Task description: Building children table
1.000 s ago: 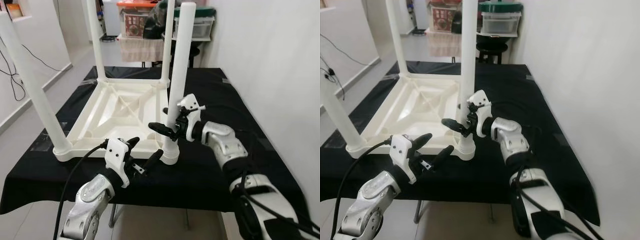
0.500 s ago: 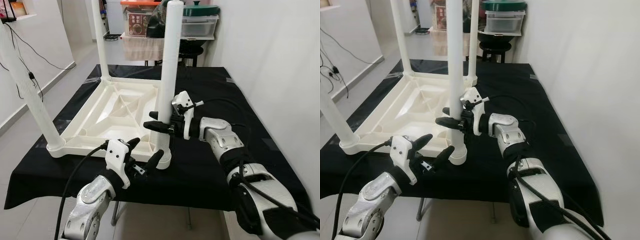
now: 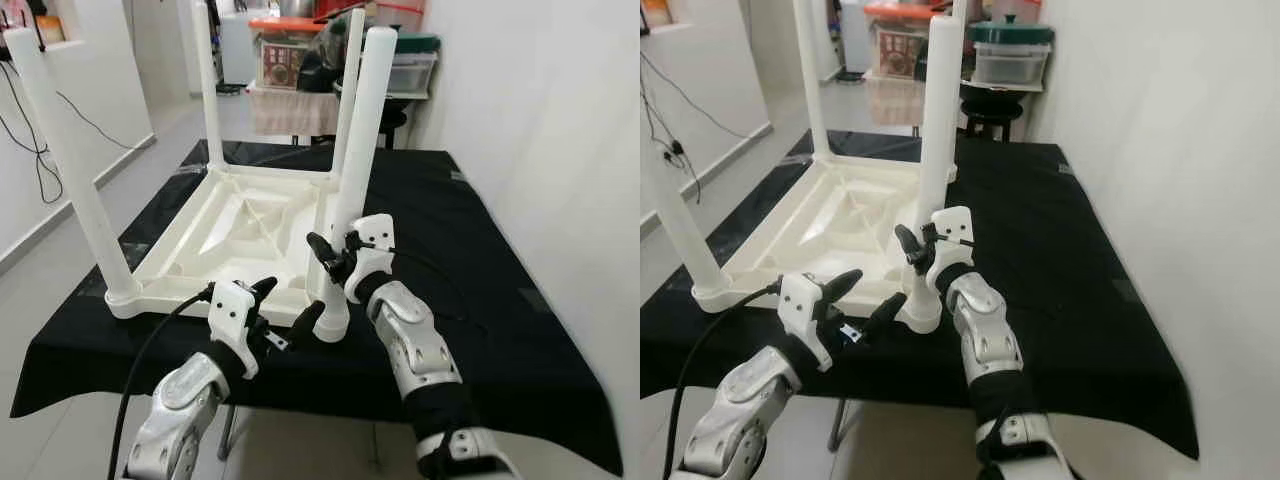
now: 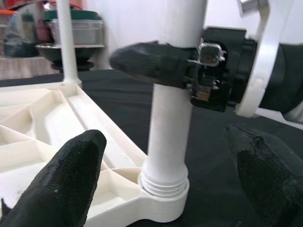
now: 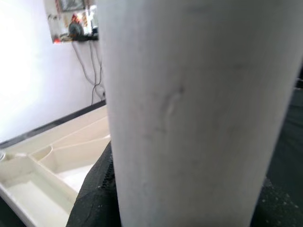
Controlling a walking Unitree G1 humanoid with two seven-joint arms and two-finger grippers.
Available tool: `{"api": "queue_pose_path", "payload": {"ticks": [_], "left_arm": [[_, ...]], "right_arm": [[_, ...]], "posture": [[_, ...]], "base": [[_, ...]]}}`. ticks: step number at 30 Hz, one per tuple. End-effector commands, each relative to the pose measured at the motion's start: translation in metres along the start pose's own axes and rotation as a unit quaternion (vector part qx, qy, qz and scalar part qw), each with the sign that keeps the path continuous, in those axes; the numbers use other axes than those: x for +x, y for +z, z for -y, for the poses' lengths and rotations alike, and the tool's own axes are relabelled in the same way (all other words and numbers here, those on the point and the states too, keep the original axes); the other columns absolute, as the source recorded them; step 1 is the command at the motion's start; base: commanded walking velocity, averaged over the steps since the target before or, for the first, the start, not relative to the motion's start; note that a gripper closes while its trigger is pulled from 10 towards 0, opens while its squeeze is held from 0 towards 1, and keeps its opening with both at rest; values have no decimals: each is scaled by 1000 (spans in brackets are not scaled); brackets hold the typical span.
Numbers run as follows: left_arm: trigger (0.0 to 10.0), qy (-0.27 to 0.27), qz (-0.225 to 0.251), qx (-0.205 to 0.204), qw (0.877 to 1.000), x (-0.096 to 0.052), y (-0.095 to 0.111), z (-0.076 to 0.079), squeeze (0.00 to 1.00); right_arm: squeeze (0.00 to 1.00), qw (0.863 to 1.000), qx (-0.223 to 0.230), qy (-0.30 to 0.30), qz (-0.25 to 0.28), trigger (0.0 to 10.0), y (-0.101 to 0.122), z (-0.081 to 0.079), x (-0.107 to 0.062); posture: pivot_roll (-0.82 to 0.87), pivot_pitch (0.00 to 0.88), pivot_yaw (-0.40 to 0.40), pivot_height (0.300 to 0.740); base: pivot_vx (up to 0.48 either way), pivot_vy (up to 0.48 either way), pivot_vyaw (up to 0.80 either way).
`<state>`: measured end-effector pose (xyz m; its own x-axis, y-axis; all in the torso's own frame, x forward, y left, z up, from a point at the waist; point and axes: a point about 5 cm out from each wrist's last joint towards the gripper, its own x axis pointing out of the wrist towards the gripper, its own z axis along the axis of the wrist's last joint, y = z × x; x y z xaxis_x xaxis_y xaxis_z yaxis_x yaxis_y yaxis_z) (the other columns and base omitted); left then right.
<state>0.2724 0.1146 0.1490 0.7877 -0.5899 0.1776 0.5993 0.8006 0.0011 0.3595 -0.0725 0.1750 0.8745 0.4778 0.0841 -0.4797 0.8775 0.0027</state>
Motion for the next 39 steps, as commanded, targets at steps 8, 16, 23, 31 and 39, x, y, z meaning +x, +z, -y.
{"api": "queue_pose_path", "payload": {"ticks": [8, 16, 23, 31, 39], "left_arm": [[10000, -8, -6, -1, 1000, 3, -3, 2, 0], [10000, -10, -4, -1, 1000, 3, -2, 2, 0], [10000, -12, -5, -3, 1000, 4, -2, 2, 0], [10000, -12, -4, -3, 1000, 5, -1, 2, 0], [10000, -14, -6, -4, 1000, 5, 0, 2, 0]], "right_arm": [[1000, 998, 13, 1, -56, 10000, -21, -5, -9], [0, 984, 10, 178, -30, 10000, 5, -5, 1], [0, 953, -30, 300, -37, 10000, 28, 16, 10], [0, 943, -11, 329, -55, 0, 29, 23, 10], [0, 939, -7, 341, -45, 0, 27, 25, 7]], "posture": [[-52, 0, -61, 740], [-49, 0, -64, 740], [-40, 0, -74, 740], [-34, 0, -73, 740], [-43, 0, -63, 740]], "base": [[0, 0, 0], [0, 0, 0], [0, 0, 0], [0, 0, 0], [0, 0, 0]]}}
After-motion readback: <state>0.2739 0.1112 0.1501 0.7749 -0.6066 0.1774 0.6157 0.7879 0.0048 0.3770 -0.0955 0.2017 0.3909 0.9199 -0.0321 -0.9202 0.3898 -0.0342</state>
